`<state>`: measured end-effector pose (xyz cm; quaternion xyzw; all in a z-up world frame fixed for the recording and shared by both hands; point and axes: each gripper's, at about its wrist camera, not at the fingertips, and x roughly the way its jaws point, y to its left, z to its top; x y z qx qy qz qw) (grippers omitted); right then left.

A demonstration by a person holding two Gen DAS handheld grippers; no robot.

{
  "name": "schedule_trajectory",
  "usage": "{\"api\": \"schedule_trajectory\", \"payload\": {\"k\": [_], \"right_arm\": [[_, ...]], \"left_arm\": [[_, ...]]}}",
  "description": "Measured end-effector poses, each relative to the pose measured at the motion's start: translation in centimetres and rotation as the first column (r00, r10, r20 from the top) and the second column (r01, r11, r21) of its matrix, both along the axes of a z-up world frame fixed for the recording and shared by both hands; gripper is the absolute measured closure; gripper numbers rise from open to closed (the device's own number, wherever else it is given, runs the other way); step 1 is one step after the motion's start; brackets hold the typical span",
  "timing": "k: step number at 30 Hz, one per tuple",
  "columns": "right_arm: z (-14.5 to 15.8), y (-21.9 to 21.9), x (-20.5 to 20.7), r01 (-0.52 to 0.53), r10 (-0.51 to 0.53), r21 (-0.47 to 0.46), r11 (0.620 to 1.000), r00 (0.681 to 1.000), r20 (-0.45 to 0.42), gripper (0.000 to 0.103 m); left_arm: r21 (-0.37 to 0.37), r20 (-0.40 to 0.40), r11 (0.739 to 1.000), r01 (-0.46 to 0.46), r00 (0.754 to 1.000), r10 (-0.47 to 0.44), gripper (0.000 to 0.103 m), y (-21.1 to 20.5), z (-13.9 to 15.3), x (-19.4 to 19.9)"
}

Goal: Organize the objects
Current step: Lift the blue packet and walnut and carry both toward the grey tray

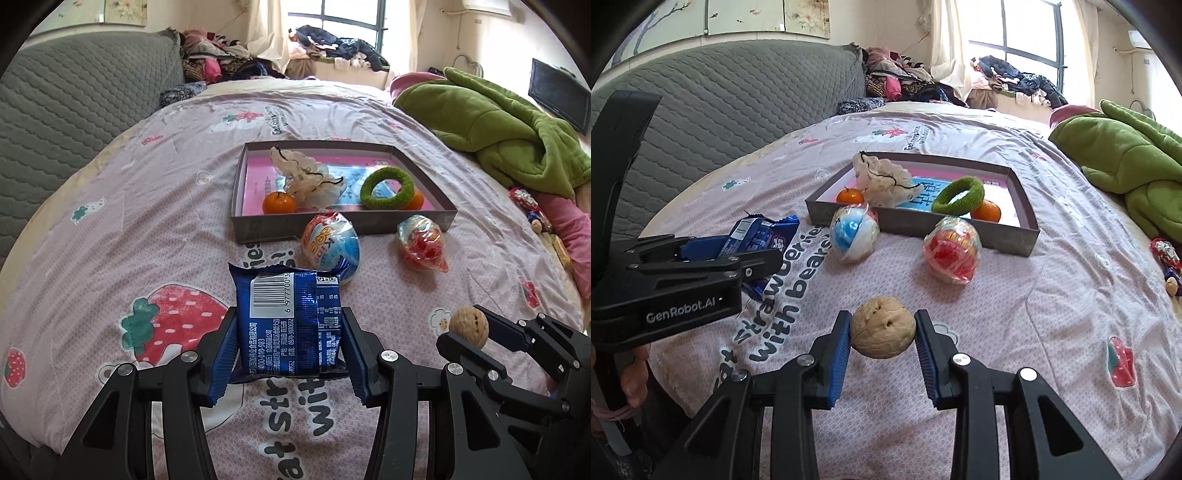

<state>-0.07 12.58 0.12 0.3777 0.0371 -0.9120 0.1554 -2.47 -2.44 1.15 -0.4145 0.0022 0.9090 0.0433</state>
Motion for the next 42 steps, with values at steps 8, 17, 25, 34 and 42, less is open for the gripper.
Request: {"api": "schedule_trajectory", "payload": {"k": [8, 17, 25, 34, 42], "right_arm": [[1.5, 0.8, -0.3, 0.021, -0.021, 0.002, 1.0, 0.998, -0.052, 0.068], [3.6, 1.0, -1.4, 0.025, -0.025, -0.003, 1.0, 0.995, -0.102, 0.068], [4.6, 0.9, -2.3, 0.017, -0.017, -0.004, 1.0, 0.992, -0.123, 0.068], [5.7, 0.7, -3.3, 0.012, -0.013, -0.008, 1.0, 0.988, -0.156, 0.068], [6.5, 1.3, -4.8, 0.02, -0.021, -0.012, 1.0, 0.984, -0.177, 0.068]], "left_arm": [[0.006, -0.031, 1.0, 0.003, 1.0, -0.003, 0.05, 0.4, 1.0, 0.6], [0.004, -0.042, 1.0, 0.014, 0.999, -0.014, 0.05, 1.0, 1.4, 0.7], [0.002, -0.068, 1.0, 0.014, 0.998, -0.013, 0.05, 1.3, 2.5, 0.0], [-0.001, -0.105, 1.0, 0.022, 0.994, -0.022, 0.05, 2.0, 3.9, -0.9], [-0.009, -0.13, 1.0, 0.023, 0.991, -0.024, 0.05, 2.3, 4.9, -2.1]]}}
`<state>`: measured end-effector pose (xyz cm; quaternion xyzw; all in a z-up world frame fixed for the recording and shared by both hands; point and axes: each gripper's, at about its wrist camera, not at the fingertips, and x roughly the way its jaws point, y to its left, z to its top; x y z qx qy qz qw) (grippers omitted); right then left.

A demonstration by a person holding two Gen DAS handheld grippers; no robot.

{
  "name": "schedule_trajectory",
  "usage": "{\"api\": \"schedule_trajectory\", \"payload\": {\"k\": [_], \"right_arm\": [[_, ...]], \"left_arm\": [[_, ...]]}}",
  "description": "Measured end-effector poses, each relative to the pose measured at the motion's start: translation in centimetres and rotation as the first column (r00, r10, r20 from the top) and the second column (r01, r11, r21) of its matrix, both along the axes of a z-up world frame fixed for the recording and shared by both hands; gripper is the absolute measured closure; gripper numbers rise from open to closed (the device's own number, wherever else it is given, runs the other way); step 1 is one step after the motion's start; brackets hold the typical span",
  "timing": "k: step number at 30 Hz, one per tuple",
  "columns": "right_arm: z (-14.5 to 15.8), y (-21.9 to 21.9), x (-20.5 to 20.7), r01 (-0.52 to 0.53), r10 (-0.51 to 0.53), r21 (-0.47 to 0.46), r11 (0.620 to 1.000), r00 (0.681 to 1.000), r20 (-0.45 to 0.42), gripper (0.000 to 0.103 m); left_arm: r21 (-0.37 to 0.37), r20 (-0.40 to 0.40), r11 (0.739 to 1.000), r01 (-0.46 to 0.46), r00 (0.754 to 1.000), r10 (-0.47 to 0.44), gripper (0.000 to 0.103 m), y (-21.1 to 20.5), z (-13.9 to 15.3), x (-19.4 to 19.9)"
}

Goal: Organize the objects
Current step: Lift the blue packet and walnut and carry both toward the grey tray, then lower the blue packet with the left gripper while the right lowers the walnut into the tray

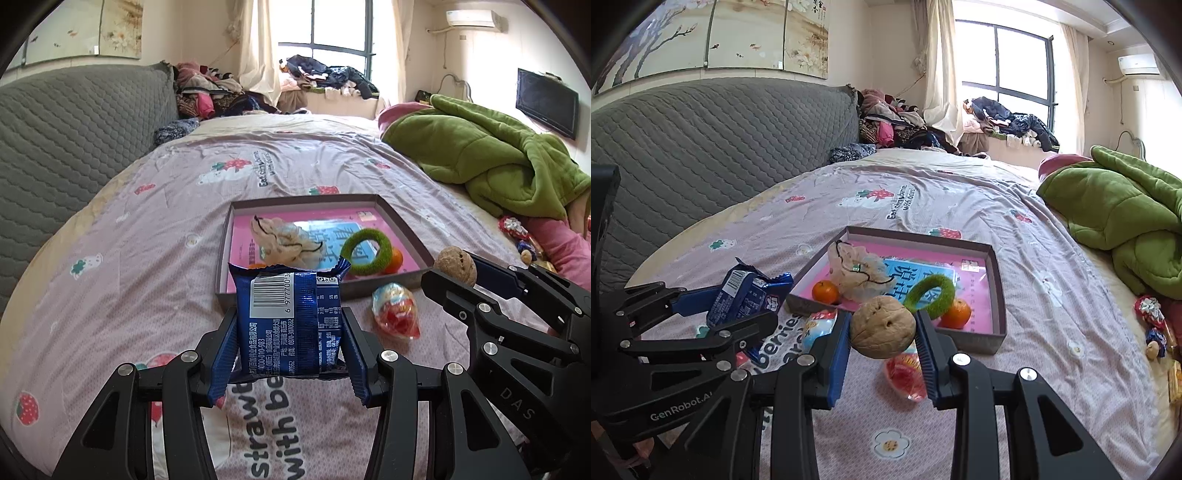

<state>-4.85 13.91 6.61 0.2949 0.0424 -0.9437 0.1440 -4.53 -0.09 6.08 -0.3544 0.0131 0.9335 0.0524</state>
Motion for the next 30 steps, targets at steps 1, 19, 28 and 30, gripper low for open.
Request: {"api": "schedule_trajectory", "payload": {"k": [1, 19, 28, 30], "right_arm": [[0.1, 0.1, -0.1, 0.0, 0.0, -0.001, 1.0, 1.0, -0.002, 0.068], [1.2, 1.7, -3.9, 0.01, -0.009, 0.02, 1.0, 0.999, -0.042, 0.068], [1.8, 2.0, -5.8, 0.001, 0.0, 0.001, 1.0, 0.999, -0.049, 0.068], [1.9, 2.0, -6.1, -0.004, 0.004, -0.003, 1.0, 0.999, -0.049, 0.068]], "left_arm": [[0.0, -0.005, 1.0, -0.004, 1.0, 0.004, 0.05, 0.0, 0.1, -0.2], [-0.015, -0.018, 1.0, -0.025, 1.0, 0.025, 0.05, 0.4, 0.7, -4.4], [-0.027, -0.035, 0.999, -0.03, 0.999, 0.029, 0.05, 1.4, 0.9, -6.3], [-0.026, -0.033, 0.999, -0.031, 0.999, 0.03, 0.05, 1.5, 0.8, -6.7]]}}
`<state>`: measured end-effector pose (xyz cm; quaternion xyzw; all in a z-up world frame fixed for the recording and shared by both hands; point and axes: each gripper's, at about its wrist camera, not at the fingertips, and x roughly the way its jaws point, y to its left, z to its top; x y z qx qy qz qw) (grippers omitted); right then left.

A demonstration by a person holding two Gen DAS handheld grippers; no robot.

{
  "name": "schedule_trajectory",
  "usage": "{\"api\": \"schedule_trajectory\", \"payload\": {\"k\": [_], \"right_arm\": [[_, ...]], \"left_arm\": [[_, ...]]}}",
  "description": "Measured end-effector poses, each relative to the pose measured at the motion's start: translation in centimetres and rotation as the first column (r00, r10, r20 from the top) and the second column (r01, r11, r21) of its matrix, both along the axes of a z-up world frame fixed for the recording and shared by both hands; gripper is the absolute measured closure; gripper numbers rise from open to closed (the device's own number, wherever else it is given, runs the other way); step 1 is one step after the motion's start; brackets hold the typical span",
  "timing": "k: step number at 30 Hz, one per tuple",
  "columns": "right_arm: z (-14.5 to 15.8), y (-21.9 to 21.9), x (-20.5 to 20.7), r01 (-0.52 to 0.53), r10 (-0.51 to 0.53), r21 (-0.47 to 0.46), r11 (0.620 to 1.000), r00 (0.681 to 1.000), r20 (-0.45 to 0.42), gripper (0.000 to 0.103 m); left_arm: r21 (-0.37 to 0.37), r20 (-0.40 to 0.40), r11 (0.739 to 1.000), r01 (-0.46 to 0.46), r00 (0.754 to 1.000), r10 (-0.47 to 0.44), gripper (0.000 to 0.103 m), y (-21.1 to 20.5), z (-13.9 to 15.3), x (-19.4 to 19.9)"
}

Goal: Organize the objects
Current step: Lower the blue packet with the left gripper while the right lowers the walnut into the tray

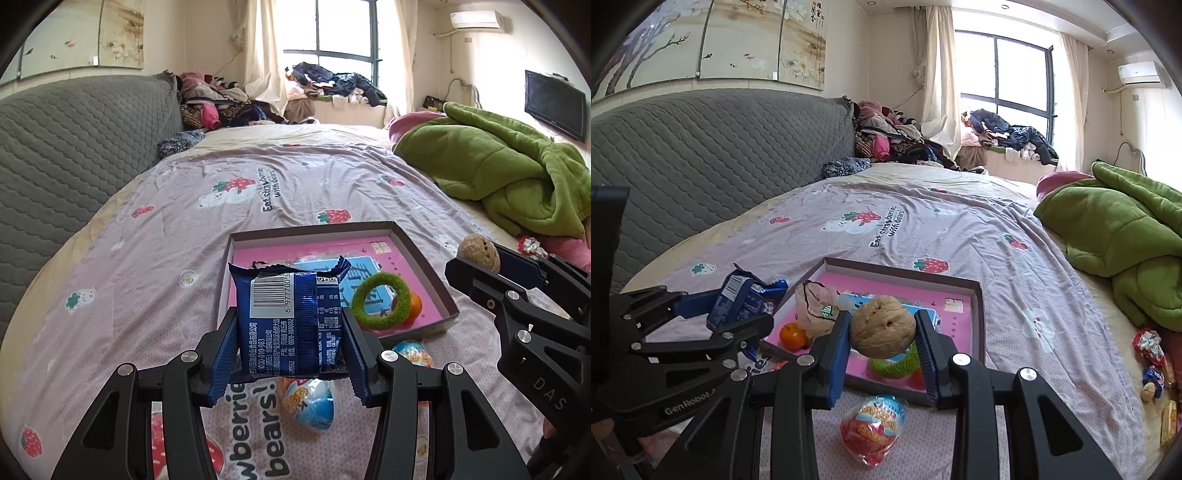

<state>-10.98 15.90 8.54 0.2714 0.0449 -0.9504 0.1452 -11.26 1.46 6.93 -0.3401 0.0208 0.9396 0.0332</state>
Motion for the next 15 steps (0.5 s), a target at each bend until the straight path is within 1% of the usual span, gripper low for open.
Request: {"api": "schedule_trajectory", "payload": {"k": [4, 15], "right_arm": [[0.1, 0.0, -0.7, -0.001, 0.0, -0.005, 1.0, 1.0, -0.004, 0.068], [0.9, 0.6, -2.5, 0.002, -0.002, -0.014, 1.0, 1.0, -0.028, 0.068]], "left_arm": [[-0.009, 0.004, 1.0, -0.004, 1.0, 0.005, 0.05, 0.2, -0.1, -0.9], [0.001, 0.011, 1.0, -0.016, 1.0, 0.016, 0.05, 0.3, -0.4, -3.2]]}}
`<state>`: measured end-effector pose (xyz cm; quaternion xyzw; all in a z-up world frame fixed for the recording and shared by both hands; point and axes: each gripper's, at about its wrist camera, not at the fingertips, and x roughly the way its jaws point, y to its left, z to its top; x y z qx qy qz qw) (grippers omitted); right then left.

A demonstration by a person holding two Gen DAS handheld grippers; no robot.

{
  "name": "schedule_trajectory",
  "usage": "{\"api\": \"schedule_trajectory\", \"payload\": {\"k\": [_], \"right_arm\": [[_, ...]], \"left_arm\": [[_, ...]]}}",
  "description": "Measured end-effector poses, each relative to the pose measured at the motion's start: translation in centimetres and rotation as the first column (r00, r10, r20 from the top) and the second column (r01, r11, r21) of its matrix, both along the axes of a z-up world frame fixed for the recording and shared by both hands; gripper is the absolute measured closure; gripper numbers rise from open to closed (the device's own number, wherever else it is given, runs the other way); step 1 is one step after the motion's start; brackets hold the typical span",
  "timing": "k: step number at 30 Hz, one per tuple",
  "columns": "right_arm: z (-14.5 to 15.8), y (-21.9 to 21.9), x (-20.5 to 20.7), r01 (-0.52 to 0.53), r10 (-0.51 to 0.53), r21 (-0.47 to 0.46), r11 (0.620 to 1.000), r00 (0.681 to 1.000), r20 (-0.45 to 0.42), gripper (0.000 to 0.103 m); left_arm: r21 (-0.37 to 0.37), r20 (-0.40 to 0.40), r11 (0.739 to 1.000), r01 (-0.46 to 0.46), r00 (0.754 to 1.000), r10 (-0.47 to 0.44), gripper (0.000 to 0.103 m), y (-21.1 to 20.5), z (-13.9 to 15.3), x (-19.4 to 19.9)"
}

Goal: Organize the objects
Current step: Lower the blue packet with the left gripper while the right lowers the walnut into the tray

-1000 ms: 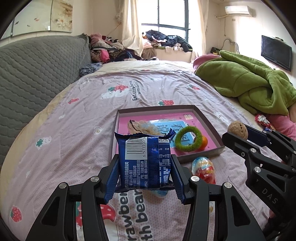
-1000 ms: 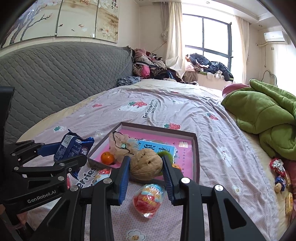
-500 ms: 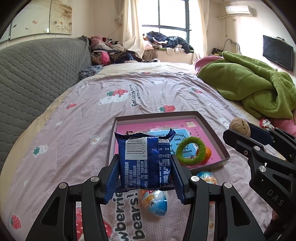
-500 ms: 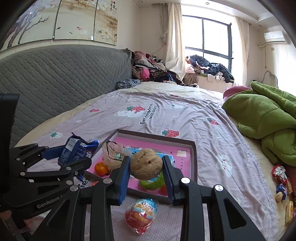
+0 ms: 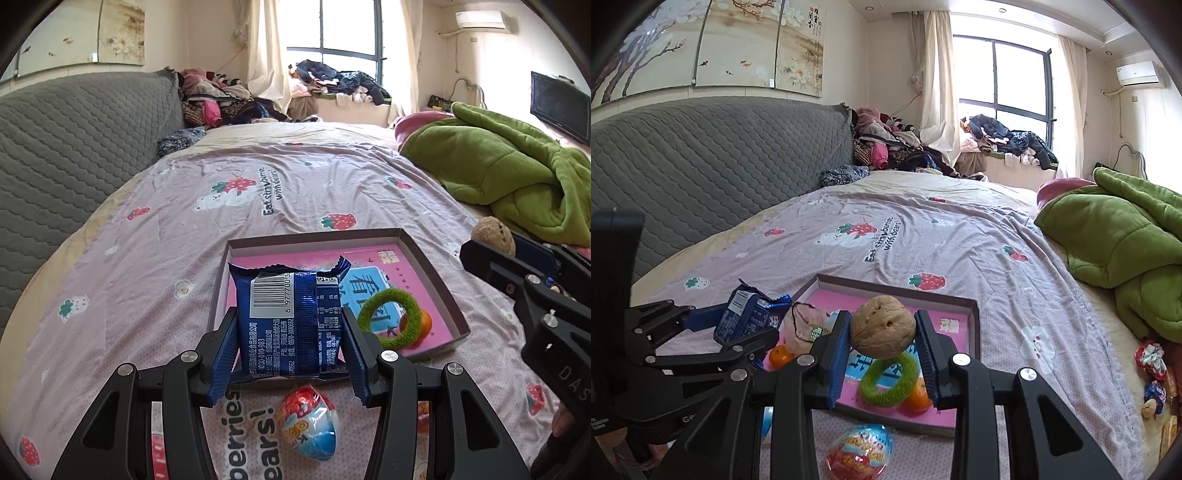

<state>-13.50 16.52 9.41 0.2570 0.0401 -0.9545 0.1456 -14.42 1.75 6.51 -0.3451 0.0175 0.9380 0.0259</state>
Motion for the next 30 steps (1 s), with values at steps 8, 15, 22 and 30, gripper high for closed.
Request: {"api": "schedule_trajectory", "payload": {"k": [8, 15, 22, 30], "right_arm": [[0.1, 0.2, -1.1, 0.001, -0.001, -0.003, 1.0, 1.0, -0.014, 0.068], [-0.4, 0.2, -2.4, 0.001, -0.001, 0.003, 1.0, 1.0, -0.011, 0.068], [-1.6, 0.3, -4.2, 0.012, -0.012, 0.028, 1.0, 1.0, 0.012, 0.068], [-3.2, 0.7, -6.2, 0.026, -0.028, 0.053, 0.998, 0.999, 0.039, 0.068]], "left_arm": [[-0.007, 0.005, 1.0, -0.019, 1.0, 0.019, 0.05, -0.1, -0.1, -1.4], [-0.005, 0.013, 0.999, -0.032, 0.999, 0.032, 0.05, -0.7, -0.5, -2.4], [-0.02, 0.023, 0.999, -0.037, 0.999, 0.037, 0.05, -1.0, -0.8, -3.5], [-0.024, 0.051, 0.999, -0.028, 0.998, 0.029, 0.05, -1.0, -2.0, -5.1]]}}
